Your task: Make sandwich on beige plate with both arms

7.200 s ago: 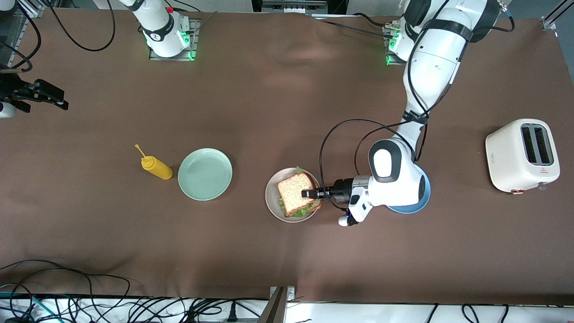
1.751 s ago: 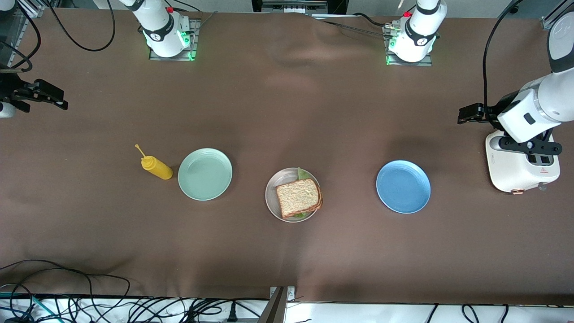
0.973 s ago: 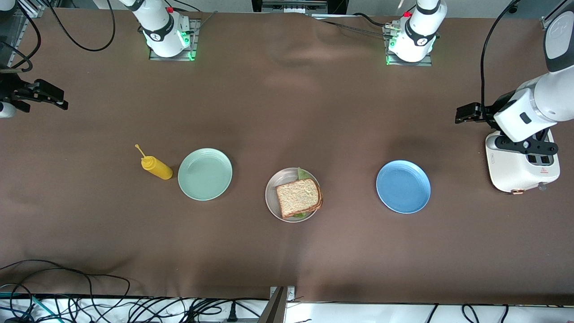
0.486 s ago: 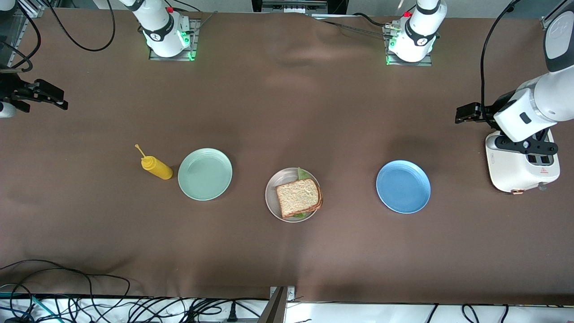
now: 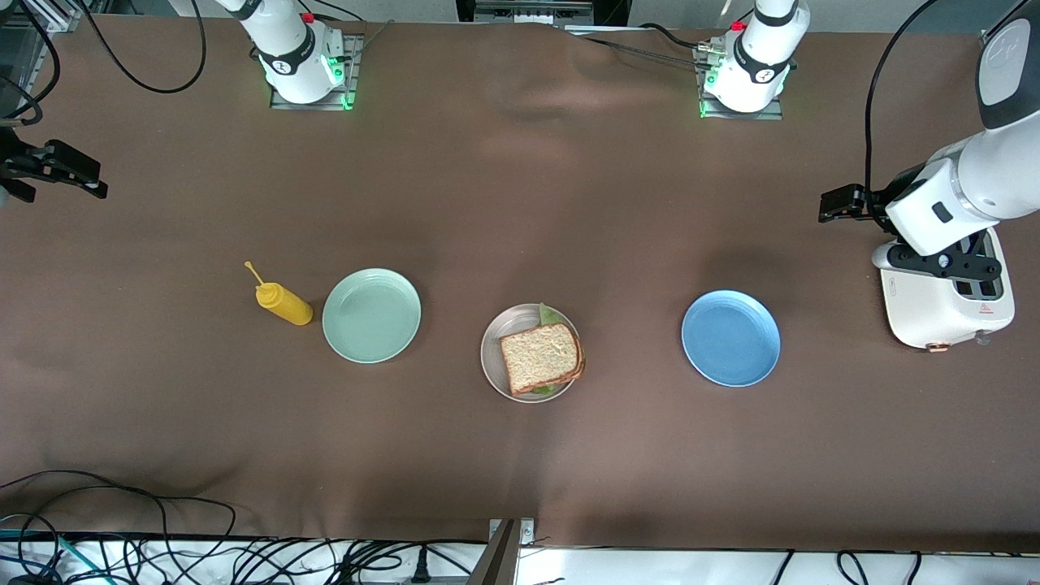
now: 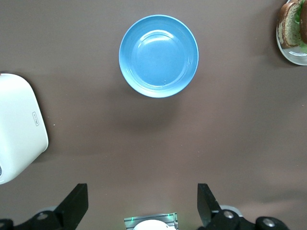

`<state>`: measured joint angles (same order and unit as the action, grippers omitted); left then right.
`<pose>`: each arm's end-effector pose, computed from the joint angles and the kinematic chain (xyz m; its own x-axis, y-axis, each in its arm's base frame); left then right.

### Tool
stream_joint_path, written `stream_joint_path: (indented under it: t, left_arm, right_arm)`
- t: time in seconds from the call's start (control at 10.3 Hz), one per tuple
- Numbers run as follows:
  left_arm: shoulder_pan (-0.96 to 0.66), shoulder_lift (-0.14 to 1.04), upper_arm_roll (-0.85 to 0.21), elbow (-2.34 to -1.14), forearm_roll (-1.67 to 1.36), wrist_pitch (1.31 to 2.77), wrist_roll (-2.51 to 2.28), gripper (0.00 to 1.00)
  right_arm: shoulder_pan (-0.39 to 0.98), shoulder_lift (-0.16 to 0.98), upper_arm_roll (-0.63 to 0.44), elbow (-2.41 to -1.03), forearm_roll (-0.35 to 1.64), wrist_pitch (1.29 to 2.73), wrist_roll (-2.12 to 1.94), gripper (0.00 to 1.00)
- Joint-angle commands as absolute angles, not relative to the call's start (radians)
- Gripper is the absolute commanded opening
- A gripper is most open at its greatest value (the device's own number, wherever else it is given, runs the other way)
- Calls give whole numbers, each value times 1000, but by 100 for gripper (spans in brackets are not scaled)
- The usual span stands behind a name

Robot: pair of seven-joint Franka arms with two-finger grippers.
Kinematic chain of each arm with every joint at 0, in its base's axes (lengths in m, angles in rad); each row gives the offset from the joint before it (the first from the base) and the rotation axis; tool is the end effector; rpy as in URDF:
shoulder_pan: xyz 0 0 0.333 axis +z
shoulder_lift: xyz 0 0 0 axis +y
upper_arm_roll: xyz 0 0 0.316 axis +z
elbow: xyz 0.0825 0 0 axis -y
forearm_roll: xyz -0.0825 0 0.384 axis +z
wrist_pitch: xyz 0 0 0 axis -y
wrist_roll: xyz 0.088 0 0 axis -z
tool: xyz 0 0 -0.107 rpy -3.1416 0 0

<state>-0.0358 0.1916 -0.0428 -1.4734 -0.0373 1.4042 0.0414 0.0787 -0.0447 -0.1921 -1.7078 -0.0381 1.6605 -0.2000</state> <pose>0.5866 -0.0485 0.5477 0.9588 -0.1245 -0.2554 -0.1139 -0.9919 0.0559 0.5420 -0.0676 0.5915 0.9959 0.0900 -0.0092 0.0903 -0.9955 0.0281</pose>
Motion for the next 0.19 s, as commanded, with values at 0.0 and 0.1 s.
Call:
stream_joint_path:
  t: [0.0,0.1]
  left_arm:
    - [-37,175,-43,-1486,-3,1397,43,100]
    - [-28,175,-43,-1486,-3,1397,43,100]
  right_arm:
    - [84,-35,-189,-1681,-51,1641,-196,100]
    - [86,-35,-187,-1683,-57,1644,-196,100]
